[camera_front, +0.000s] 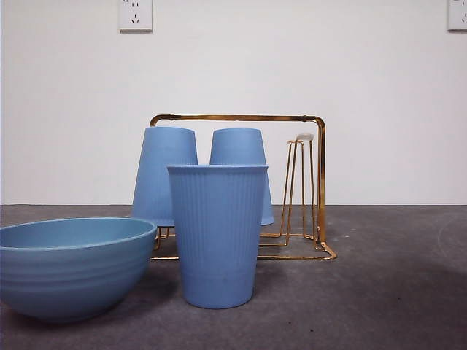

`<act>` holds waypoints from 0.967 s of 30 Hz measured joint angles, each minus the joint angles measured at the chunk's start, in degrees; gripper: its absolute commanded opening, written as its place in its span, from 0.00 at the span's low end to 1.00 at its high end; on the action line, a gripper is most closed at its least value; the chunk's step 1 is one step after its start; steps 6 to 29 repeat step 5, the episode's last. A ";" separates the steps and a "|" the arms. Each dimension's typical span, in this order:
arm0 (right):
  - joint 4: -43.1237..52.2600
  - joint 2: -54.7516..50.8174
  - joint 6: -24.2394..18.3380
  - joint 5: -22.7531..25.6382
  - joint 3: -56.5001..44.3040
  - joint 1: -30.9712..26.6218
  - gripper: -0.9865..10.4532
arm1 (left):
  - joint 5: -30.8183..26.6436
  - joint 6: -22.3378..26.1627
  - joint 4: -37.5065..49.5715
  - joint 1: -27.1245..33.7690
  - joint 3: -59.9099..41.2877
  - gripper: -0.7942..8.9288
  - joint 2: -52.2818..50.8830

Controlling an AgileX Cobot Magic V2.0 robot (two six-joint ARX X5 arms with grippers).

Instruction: Right arm lift cup from the cupboard, then place it on the right of the bowl

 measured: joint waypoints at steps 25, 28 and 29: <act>0.00 0.00 0.00 0.00 0.00 0.00 0.10 | 0.00 0.00 0.02 0.00 0.00 0.09 -0.02; 0.00 0.00 0.00 0.00 0.00 0.00 0.10 | 0.00 0.00 0.02 0.00 0.00 0.09 -0.02; 0.00 0.00 0.00 0.00 0.00 0.00 0.10 | 0.00 0.00 0.02 0.00 0.00 0.09 -0.02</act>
